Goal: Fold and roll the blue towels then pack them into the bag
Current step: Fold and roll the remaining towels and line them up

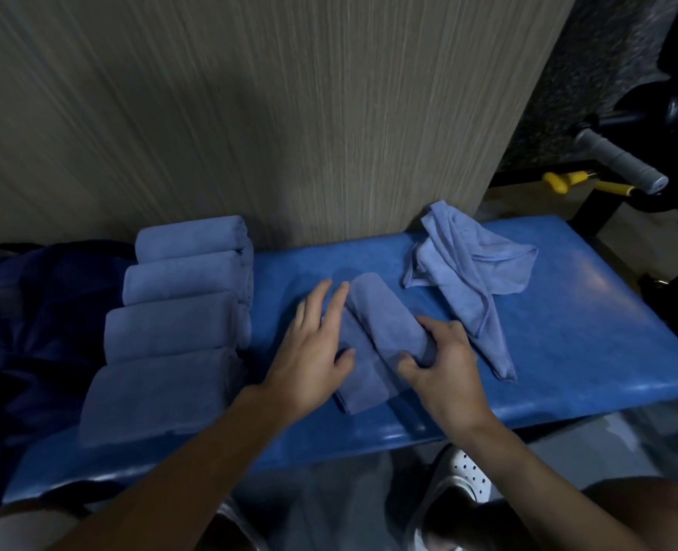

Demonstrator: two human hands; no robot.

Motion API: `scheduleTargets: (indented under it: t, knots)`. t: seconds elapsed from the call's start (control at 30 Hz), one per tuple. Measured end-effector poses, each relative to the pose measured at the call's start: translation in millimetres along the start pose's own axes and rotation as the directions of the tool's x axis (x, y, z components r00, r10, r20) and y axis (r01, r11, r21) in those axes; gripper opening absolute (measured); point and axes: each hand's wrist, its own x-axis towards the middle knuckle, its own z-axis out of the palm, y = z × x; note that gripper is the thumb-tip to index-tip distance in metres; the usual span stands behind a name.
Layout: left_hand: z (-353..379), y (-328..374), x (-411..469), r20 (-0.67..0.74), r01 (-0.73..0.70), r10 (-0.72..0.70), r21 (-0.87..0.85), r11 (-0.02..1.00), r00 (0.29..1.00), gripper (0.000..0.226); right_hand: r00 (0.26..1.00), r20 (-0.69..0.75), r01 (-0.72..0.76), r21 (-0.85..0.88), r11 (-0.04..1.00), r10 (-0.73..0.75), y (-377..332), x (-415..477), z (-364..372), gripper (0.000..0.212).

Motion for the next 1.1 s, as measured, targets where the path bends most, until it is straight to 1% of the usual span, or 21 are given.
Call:
scheduleTargets:
  t: [0.07, 0.1, 0.2, 0.27, 0.33, 0.4, 0.43, 0.47, 0.5, 0.57, 0.63, 0.7, 0.77, 0.8, 0.87, 0.93, 1.03, 1.1]
  knots:
    - [-11, -4, 8, -0.022, -0.122, 0.125, 0.118, 0.986, 0.992, 0.087, 0.991, 0.004, 0.137, -0.101, 0.985, -0.137, 1, -3, 1, 0.049]
    - [-18, -6, 12, -0.004, -0.189, 0.192, 0.155, 0.97, 0.981, 0.085, 0.98, 0.017, 0.198, -0.151, 0.969, -0.197, 1, -5, 1, 0.051]
    - [-30, -11, 24, 0.11, -0.352, 0.335, 0.233, 0.907, 0.936, 0.077, 0.931, 0.072, 0.365, -0.245, 0.898, -0.359, 3, -9, 5, 0.055]
    - [-33, -15, 25, 0.196, -0.412, 0.369, 0.276, 0.868, 0.909, 0.076, 0.892, 0.09, 0.451, -0.211, 0.867, -0.442, 2, -14, 9, 0.054]
    - [-35, -21, 19, 0.239, -0.427, 0.371, 0.257, 0.867, 0.897, 0.074, 0.876, 0.094, 0.479, -0.061, 0.876, -0.472, -1, -17, 11, 0.046]
    - [-36, -28, 8, 0.241, -0.432, 0.379, 0.231, 0.872, 0.893, 0.07, 0.9, 0.066, 0.424, 0.084, 0.902, -0.43, -4, -20, 13, 0.033]
    - [-38, -29, 2, 0.246, -0.421, 0.368, 0.218, 0.881, 0.897, 0.069, 0.922, 0.041, 0.377, 0.13, 0.917, -0.384, -4, -21, 15, 0.029]
    - [-39, -29, -3, 0.257, -0.389, 0.335, 0.2, 0.899, 0.906, 0.069, 0.946, 0.028, 0.315, 0.142, 0.938, -0.322, -5, -22, 16, 0.03]
    - [-39, -28, -6, 0.271, -0.349, 0.293, 0.188, 0.918, 0.917, 0.068, 0.967, 0.039, 0.248, 0.101, 0.963, -0.253, -5, -22, 17, 0.035]
    - [-39, -22, -9, 0.265, -0.291, 0.229, 0.224, 0.93, 0.937, 0.067, 0.982, 0.115, 0.16, -0.092, 0.983, -0.149, -4, -24, 19, 0.056]
    - [-37, -14, -8, 0.227, -0.297, 0.231, 0.323, 0.898, 0.946, 0.061, 0.974, 0.188, 0.169, -0.24, 0.956, -0.125, -7, -28, 19, 0.072]
    - [-35, -12, -8, 0.217, -0.317, 0.248, 0.393, 0.863, 0.944, 0.055, 0.972, 0.195, 0.187, -0.322, 0.928, -0.128, -11, -30, 19, 0.082]
    - [-34, -15, -11, 0.235, -0.31, 0.229, 0.41, 0.858, 0.945, 0.06, 0.97, 0.213, 0.194, -0.416, 0.888, -0.112, -13, -30, 17, 0.092]
    - [-34, -17, -13, 0.252, -0.299, 0.209, 0.407, 0.863, 0.945, 0.065, 0.968, 0.231, 0.19, -0.434, 0.881, -0.096, -15, -30, 17, 0.094]
    - [-37, -19, -14, 0.303, -0.281, 0.164, 0.397, 0.874, 0.939, 0.072, 0.964, 0.263, 0.147, -0.386, 0.911, -0.044, -18, -30, 19, 0.087]
    - [-42, -17, -11, 0.345, -0.249, 0.11, 0.39, 0.887, 0.932, 0.079, 0.966, 0.26, 0.073, -0.276, 0.958, 0.001, -22, -29, 19, 0.081]
    - [-47, -11, -2, 0.34, -0.214, 0.074, 0.395, 0.894, 0.938, 0.077, 0.977, 0.211, -0.005, -0.144, 0.99, 0.036, -18, -20, 14, 0.089]
    - [-47, -8, 6, 0.322, -0.172, 0.059, 0.334, 0.927, 0.945, 0.07, 0.979, 0.199, -0.032, -0.067, 0.997, 0.044, -12, -13, 8, 0.093]
